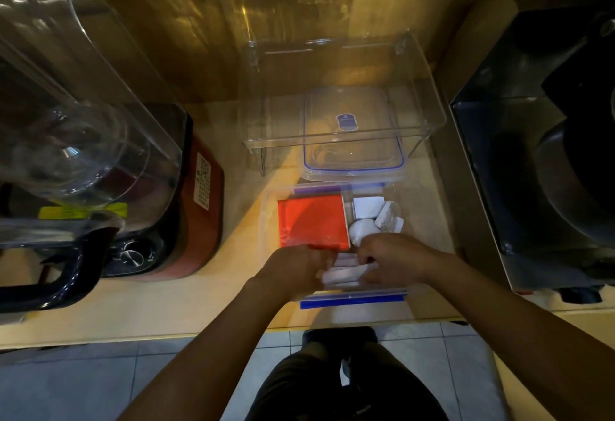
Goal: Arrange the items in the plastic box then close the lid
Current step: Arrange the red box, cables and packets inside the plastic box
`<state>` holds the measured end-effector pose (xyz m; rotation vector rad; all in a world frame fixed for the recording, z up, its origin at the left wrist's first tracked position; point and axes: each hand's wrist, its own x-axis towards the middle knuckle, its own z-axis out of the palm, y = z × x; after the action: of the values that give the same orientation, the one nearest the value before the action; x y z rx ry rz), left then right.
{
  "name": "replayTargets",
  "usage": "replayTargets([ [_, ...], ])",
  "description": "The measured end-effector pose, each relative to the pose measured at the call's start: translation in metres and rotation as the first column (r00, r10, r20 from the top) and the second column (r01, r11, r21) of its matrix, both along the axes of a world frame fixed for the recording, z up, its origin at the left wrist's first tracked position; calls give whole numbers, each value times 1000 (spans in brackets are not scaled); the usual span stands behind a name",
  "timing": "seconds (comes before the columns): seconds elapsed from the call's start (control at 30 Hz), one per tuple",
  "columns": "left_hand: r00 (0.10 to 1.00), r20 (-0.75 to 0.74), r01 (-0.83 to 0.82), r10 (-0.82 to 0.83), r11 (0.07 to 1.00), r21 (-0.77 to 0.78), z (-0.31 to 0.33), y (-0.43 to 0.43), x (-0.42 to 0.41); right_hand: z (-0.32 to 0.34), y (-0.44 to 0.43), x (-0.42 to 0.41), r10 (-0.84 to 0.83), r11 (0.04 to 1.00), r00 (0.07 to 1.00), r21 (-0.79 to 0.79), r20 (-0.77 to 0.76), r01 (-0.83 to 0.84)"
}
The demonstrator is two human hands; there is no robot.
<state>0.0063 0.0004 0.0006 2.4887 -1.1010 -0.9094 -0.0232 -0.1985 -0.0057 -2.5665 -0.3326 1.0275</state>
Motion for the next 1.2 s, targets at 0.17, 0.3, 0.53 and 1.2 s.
replayTargets([
  [0.17, 999, 5, -35, 35, 999, 40, -1, -1, -2, -6, 6, -3, 29, 996, 1000, -80, -6, -29],
  [0.3, 998, 17, -53, 52, 998, 40, -3, 0, -3, -8, 8, -5, 15, 994, 1000, -110, -22, -17],
  [0.53, 996, -91, -11, 13, 1000, 28, -2, -2, -4, -4, 5, -4, -32, 998, 999, -51, 29, 34],
  [1.2, 995, 101, 16, -23, 998, 64, -3, -2, -7, 1, 6, -3, -160, 987, 982, -3, -101, 161],
])
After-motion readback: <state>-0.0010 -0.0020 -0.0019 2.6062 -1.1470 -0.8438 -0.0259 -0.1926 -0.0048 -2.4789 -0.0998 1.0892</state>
